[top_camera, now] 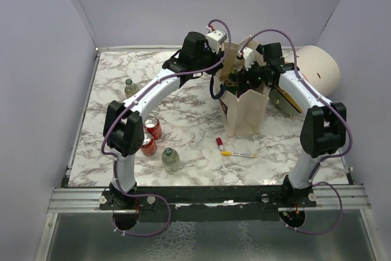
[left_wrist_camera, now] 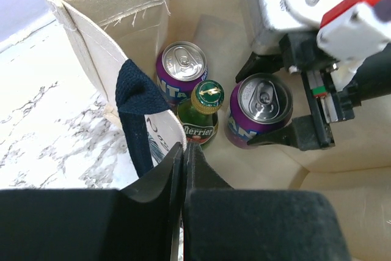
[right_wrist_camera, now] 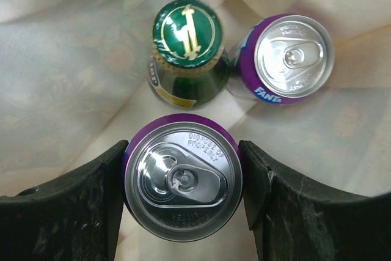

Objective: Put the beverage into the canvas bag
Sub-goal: Place the drink in the canvas bag.

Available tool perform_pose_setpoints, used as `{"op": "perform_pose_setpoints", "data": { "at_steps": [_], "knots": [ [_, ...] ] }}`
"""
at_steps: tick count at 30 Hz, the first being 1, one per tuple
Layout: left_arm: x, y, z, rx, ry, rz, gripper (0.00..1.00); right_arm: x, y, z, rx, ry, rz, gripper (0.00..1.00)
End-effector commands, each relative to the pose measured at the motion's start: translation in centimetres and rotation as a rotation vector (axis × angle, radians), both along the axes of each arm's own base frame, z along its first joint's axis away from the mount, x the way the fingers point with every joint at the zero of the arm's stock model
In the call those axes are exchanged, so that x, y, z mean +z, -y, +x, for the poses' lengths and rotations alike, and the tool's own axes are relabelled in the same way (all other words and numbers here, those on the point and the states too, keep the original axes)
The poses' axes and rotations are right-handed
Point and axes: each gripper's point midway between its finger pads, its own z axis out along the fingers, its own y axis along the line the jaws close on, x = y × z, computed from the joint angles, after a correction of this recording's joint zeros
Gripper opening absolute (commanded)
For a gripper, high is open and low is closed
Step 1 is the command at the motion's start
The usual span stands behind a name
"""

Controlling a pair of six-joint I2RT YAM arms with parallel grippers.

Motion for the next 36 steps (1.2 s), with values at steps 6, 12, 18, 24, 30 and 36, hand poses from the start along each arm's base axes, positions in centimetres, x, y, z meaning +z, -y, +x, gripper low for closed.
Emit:
{"op": "perform_pose_setpoints", "data": {
  "at_steps": [6,12,18,24,30,36],
  "knots": [
    [0.5,0.5,-0.3,-0.025,0.018,-0.006,0.0,3.9,-1.2,2.1,0.107,0.235,0.092,0.24],
    [0.4,0.7,-0.3,-0.035,0.015,-0.011,0.0,3.0,-1.0,2.4,0.108,0.253,0.104,0.24],
    [0.4,0.8,-0.2,-0.038,0.018,-0.011,0.0,2.2,-1.3,2.6,0.116,0.239,0.126,0.24],
    [0.3,0.9,0.0,-0.041,0.018,-0.011,0.0,1.6,-1.2,3.1,0.106,0.244,0.125,0.25],
    [0.1,1.0,0.1,-0.046,0.014,-0.013,0.0,0.9,-1.3,3.0,0.12,0.234,0.121,0.25],
    [-0.1,1.0,-0.1,-0.054,0.008,-0.013,0.0,-0.8,-1.4,2.5,0.132,0.203,0.121,0.27]
  ]
}}
